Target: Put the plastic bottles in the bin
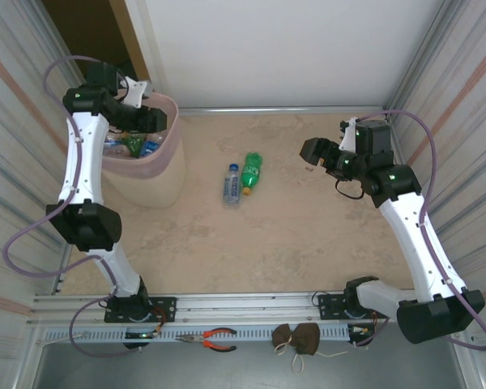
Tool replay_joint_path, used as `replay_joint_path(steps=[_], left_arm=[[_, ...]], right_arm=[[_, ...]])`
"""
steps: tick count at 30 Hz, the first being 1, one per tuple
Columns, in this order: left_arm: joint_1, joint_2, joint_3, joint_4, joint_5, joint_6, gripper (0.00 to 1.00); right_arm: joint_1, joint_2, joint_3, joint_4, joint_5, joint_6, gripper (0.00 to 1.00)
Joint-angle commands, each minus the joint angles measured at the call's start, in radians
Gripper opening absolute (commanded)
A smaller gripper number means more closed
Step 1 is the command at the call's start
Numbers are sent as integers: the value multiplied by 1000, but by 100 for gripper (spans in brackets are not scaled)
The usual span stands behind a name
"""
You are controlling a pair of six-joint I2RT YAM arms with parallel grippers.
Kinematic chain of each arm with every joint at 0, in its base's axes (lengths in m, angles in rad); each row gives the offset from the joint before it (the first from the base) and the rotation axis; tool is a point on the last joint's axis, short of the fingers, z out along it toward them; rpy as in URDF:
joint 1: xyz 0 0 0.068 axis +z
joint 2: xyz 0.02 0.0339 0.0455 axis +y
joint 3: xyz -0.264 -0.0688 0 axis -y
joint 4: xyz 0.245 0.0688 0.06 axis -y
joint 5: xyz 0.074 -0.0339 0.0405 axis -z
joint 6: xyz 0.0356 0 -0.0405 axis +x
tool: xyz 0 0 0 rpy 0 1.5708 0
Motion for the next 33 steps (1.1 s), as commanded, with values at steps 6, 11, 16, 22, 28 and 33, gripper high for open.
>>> replay_joint_path(steps=[6,11,16,22,28,33], left_arm=[[-4,41,-69,28,25,-16,38],[-2,69,-63,35,20,-18,36],[-2,57,-24,27,15,-33,43],[-2,-32,50,37,-13,-62,56],[-4,-94,59,37,-2,-76,58],[-20,-111,73,19,5,-77,58]], right_arm=[[8,-23,26,-4,-9,2,80],[8,-35,22,-8,-1,0,80],[8,-42,20,-14,4,-1,80],[8,-45,21,-17,9,-1,80],[8,-43,20,-14,6,2,80],[8,-40,24,-13,2,3,80]])
